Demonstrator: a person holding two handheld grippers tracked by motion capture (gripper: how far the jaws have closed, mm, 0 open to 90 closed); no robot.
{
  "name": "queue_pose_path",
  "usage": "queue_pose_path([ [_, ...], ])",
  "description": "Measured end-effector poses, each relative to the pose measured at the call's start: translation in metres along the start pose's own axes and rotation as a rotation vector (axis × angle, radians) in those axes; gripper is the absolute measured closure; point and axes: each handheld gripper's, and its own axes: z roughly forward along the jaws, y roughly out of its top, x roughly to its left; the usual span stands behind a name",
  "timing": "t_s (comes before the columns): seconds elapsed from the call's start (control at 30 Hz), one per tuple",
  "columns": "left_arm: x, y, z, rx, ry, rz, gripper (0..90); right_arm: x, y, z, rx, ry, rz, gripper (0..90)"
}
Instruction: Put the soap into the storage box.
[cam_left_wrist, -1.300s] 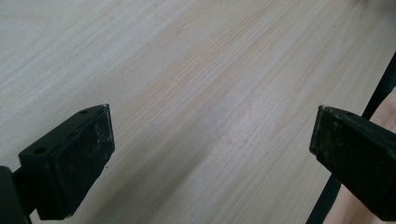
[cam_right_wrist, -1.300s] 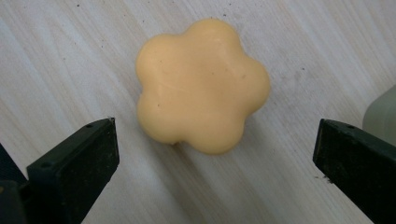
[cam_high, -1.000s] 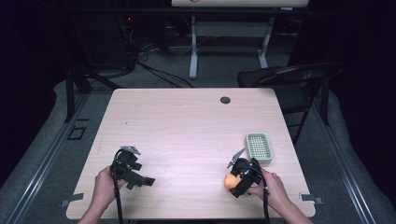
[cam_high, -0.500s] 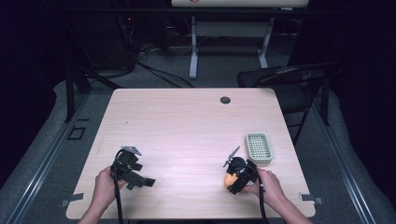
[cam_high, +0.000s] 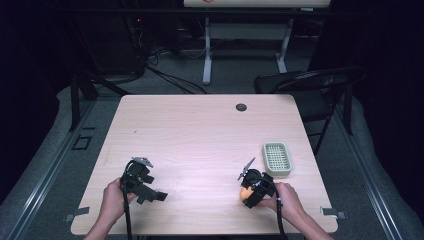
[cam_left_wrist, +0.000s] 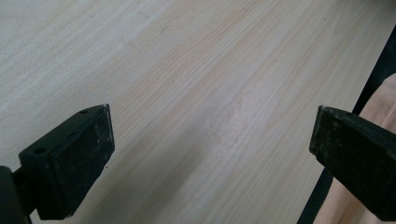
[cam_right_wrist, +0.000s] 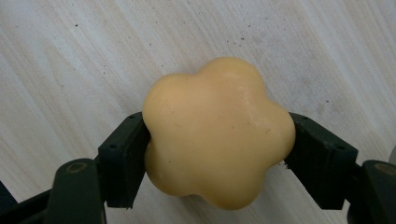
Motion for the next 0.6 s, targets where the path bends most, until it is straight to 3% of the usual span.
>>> queue_pose_path([
  [0.17,-0.0026,0.0005,-0.0013,0.007,0.001,0.023,0.2,0.0003,-0.0013,0.0006,-0.018,0.007,0.012,26.7],
  [0.6,-0.0049,0.0006,-0.0009,0.016,0.003,0.029,0.2,0.0022,-0.0020,-0.0085,-0.036,-0.008,0.000,26.7],
])
